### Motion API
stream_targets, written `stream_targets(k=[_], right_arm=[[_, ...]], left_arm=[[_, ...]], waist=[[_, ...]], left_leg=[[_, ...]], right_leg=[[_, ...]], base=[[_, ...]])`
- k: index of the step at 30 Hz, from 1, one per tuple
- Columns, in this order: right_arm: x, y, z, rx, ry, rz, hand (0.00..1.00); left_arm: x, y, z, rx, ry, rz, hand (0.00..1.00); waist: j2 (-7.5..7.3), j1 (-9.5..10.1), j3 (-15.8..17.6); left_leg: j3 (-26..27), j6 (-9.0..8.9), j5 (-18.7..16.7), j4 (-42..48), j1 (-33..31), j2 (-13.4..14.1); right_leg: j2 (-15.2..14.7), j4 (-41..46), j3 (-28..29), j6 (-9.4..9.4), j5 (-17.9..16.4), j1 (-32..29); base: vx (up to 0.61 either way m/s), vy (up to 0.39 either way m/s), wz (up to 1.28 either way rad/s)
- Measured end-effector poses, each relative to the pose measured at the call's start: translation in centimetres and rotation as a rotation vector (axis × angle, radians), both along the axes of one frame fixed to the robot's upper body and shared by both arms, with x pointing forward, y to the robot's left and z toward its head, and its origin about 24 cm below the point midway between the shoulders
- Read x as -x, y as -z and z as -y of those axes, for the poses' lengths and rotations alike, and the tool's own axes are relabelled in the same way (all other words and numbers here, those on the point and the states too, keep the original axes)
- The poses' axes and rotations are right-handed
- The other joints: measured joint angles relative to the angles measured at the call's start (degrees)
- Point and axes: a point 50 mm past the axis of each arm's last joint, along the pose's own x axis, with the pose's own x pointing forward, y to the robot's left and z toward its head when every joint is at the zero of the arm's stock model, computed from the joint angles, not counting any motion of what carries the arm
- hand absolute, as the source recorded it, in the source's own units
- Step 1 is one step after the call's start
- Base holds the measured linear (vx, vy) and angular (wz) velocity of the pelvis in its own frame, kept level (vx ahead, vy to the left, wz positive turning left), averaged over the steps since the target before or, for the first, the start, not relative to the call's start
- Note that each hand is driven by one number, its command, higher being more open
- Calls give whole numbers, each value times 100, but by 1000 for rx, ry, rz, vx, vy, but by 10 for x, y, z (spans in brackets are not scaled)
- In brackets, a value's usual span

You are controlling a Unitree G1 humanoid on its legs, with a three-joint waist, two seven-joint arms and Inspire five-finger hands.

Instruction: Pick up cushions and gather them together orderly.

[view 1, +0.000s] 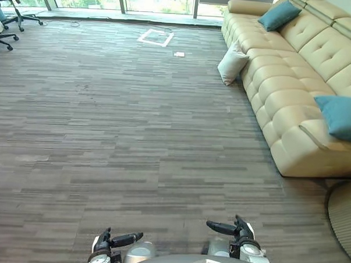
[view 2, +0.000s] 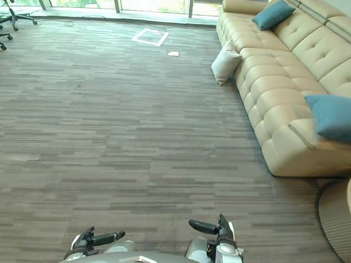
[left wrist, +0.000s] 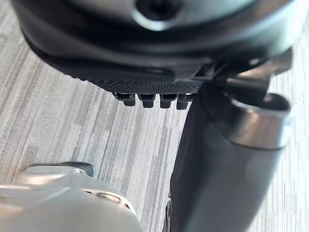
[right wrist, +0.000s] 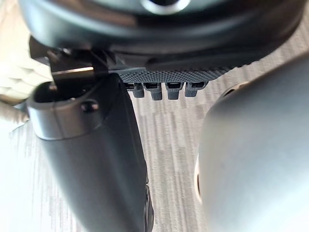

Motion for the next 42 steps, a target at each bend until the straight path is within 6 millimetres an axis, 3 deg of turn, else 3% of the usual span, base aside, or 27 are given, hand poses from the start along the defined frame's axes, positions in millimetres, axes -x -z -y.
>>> stream_targets(k=[1, 2, 3, 4, 5, 6, 8, 9, 11, 13, 15, 17, 19, 20, 21, 23, 24, 25, 26, 28, 31, 33, 35, 36, 37, 39, 42], right_arm=[[-1, 0, 0, 0, 0, 4, 100], [-3, -2, 5, 6, 8, 8, 100], [-2, -2, 11, 22, 10, 3, 100], [-3, -3, 13, 26, 17, 3, 100], [-1, -3, 19, 25, 70, 1, 100], [0, -3, 20, 26, 75, -3, 100], [4, -3, 24, 35, 82, -9, 100], [5, -3, 22, 33, 79, -11, 100], [8, 0, 10, 2, 80, -21, 100], [13, 3, 4, -12, 72, -38, 100], [13, 4, 0, -17, 57, -45, 100], [15, 5, -1, -21, 57, -59, 100], [24, 8, 4, -5, 62, -88, 100], [25, 9, 4, -5, 61, -98, 100], [28, 11, -2, -21, 67, -110, 100], [31, 12, -3, -22, 81, -113, 100], [32, 12, -8, -37, 87, -115, 100], [32, 13, -10, -41, 90, -115, 100], [31, 12, -11, -49, 104, -111, 100], [27, 11, -7, -38, 98, -94, 100], [18, 6, -2, -5, 47, -50, 100], [6, 2, 1, 7, 35, -12, 100], [-1, -1, 1, 7, 33, 6, 100], [-1, -1, 4, 2, 48, 9, 100], [2, -1, 7, 8, 54, 0, 100], [6, 0, 15, 16, 83, -18, 100], [3, -2, 18, 24, 87, -8, 100]], left_arm=[[-1, 0, -1, -6, 15, -1, 100], [-4, 0, 0, -13, 48, -10, 100], [-7, 1, 4, -8, 63, -12, 100], [-9, 0, 6, -3, 65, -4, 100], [-13, 1, 13, 23, 69, 9, 100], [-13, 1, 13, 24, 65, 10, 100], [-15, 0, 14, 33, 18, 33, 100], [-17, -2, 15, 41, -12, 55, 100], [-24, -7, 7, 23, -32, 96, 100], [-29, -10, 4, 10, -27, 131, 100], [-33, -13, 3, 3, -25, 150, 100], [-32, -12, 2, 1, -33, 146, 100], [-28, -11, 4, 0, -46, 145, 100], [-27, -10, 5, 8, -54, 142, 100], [-26, -11, -1, -7, -55, 137, 100], [-26, -11, -3, -14, -53, 134, 100], [-23, -11, -10, -31, -46, 116, 100], [-22, -11, -11, -35, -44, 110, 100], [-21, -10, -12, -40, -34, 90, 100], [-16, -7, -8, -39, -20, 56, 100], [-11, -4, -2, -36, 21, 28, 100], [-11, -3, 1, -31, 43, 20, 100], [-10, -2, 0, -33, 46, 3, 100], [-5, -1, -1, -33, 45, -11, 100], [-5, 0, -1, -30, 44, -13, 100], [-8, 0, 4, 3, 6, 9, 100], [-8, 0, 6, 29, -79, 26, 100]], waist=[[-20, -15, 7], [-5, -136, 3], [103, -125, -3], [152, -86, 7], [196, -112, 38], [214, -122, 40], [398, -157, 55], [468, -120, 84], [326, -32, 168], [179, 43, 182], [174, 165, 214], [102, 244, 254], [204, 345, 207], [217, 370, 179], [34, 344, 87], [-70, 335, 0], [-274, 331, -69], [-327, 316, -82], [-363, 294, -64], [-257, 278, -7], [-82, 179, -14], [4, 69, 15], [-25, -5, 36], [-34, -87, 36], [-32, -107, 12], [56, -108, -5], [305, -92, 76]], left_leg=[[-11, -24, -2, -93, 107, -7], [-113, -92, -55, -389, 470, 31], [-199, -129, -27, -352, 582, 160], [-236, -232, 31, -231, 561, 218], [-312, -459, 199, 426, 478, 249], [-344, -495, 228, 682, 398, 286], [-676, -822, 841, 3499, -735, 727], [-631, -887, 880, 4752, -1274, 1008], [-360, -694, 723, 5755, -1966, 1242], [-50, -520, 570, 5563, -2538, 1233], [397, -343, 266, 4106, -3164, 1064], [377, -332, 343, 2887, -3267, 760], [143, -295, 1080, 737, -3364, 401], [75, -146, 1495, 881, -3378, 353], [98, -36, 1602, 1219, -3466, 223], [176, 118, 1539, 1411, -3421, 141], [258, 233, 1246, 1514, -3232, -56], [268, 272, 1108, 1555, -3142, -144], [249, 350, 781, 1630, -2826, -287], [204, 421, 343, 1479, -1972, -408], [11, 410, 221, 760, -968, -369], [-76, 230, 114, 351, -479, -172], [-147, 127, -46, 45, -33, -80], [-289, 80, -181, -162, 307, -7], [-402, 63, -181, -123, 388, -28], [-556, -118, -156, 1232, 9, 291], [-731, -722, 431, 3804, -1054, 767]], right_leg=[[65, -437, 15, 48, 171, -53], [292, -1091, 231, -119, 1282, -110], [404, -821, 273, -644, 1259, -105], [385, -575, 291, -730, 1074, -153], [335, -84, 248, -753, 519, -105], [337, -78, 227, -756, 429, -31], [596, -425, 127, -755, 67, 643], [789, -659, 139, -783, -22, 1023], [898, -1112, 205, -798, -183, 1809], [904, -1591, 311, -776, -214, 2367], [859, -2084, 533, -722, -181, 2922], [737, -2269, 638, -671, -197, 3186], [719, -2583, 922, -349, -428, 3631], [684, -2594, 1017, -258, -550, 3739], [482, -2376, 1110, -206, -614, 3726], [246, -1468, 1177, -204, -612, 3381], [-95, -83, 1203, -49, -478, 2857], [-226, 457, 1236, 50, -267, 2651], [-479, 1665, 1283, 53, 565, 2232], [-782, 3033, 994, -169, 335, 1701], [-624, 2660, 361, -339, -290, 1007], [-211, 1267, 50, -292, -366, 257], [54, -101, 32, -77, -17, -150], [250, -840, 254, -60, 853, -156], [317, -752, 356, -277, 1079, -117], [389, -307, 211, -796, 576, 21], [687, -447, 134, -961, 278, 529]], base=[[772, -241, 38], [714, -230, 36], [737, -244, 31], [757, -265, 11], [738, -278, 5], [855, -328, 19], [687, -243, 10], [568, -167, -13], [510, -111, -17], [479, -76, -24], [506, 12, -52], [477, 102, -53], [683, 227, -71], [636, 235, -55], [647, 240, -36], [628, 240, -16], [484, 183, -1], [717, 228, 11], [595, 171, 15], [652, 147, 11], [605, 45, 27], [591, -86, 29], [742, -209, 33], [552, -195, 60], [438, -156, 72], [702, -285, 54], [694, -299, 14]])
